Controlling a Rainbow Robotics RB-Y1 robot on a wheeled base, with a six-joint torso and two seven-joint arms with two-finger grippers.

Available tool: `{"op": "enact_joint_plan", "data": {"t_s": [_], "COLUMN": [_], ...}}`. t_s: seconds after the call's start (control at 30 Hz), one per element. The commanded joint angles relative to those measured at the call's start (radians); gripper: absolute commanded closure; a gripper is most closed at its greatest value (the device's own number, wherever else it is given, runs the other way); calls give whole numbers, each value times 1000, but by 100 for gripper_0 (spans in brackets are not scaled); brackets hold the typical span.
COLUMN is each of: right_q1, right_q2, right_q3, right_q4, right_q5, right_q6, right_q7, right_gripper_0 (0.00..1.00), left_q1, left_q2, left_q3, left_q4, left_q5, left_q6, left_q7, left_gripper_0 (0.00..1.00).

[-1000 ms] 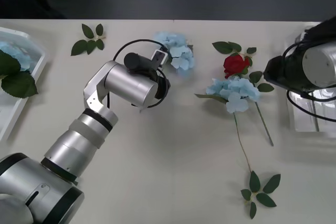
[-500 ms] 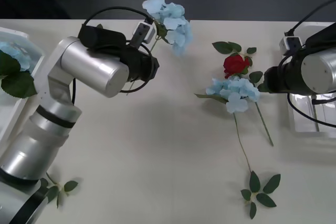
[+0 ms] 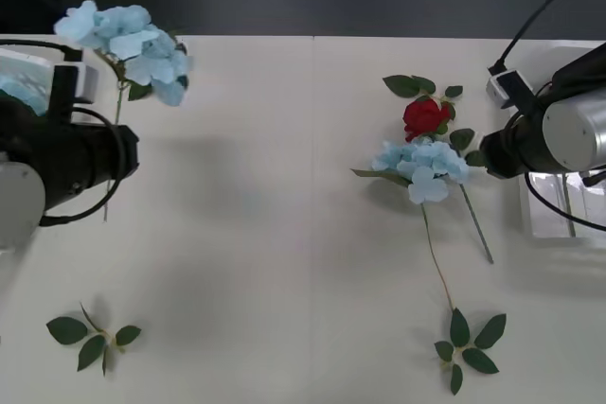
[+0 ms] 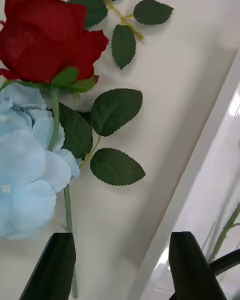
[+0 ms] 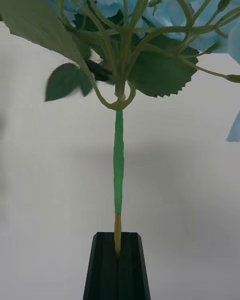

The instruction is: Put the red flowers into the right box and the blue flowers into the left box

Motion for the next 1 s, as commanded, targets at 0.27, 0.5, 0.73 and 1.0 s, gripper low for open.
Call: {"op": "enact_joint_plan", "data": {"t_s": [0.27,0.5,0.73,1.0], "right_q1": [51,93,132,149], "right_q2": [-6,-20,-20,-19], "right_q3": [-39,-39,-31,47], "right_q4": [-45,-49,-49,-16], "right_q5": [7,-26,-92,-92], "right_q6": [-3,-54,-149,-245], "right_q7": [48,67,84,94], "right_gripper_0": [46,46,45,46], "left_q1": [41,96,171,170], "left_q2": [57,58,60,129], "left_q3": [388,535,593,593], "left_q4": [-126,-116,-67,147], "left_q5": [156,185,173,165], "left_q6": [167,112,-72,-265], "left_q7": [-140,-229,-237,-246], "left_gripper_0": [100,100,100,100]}}
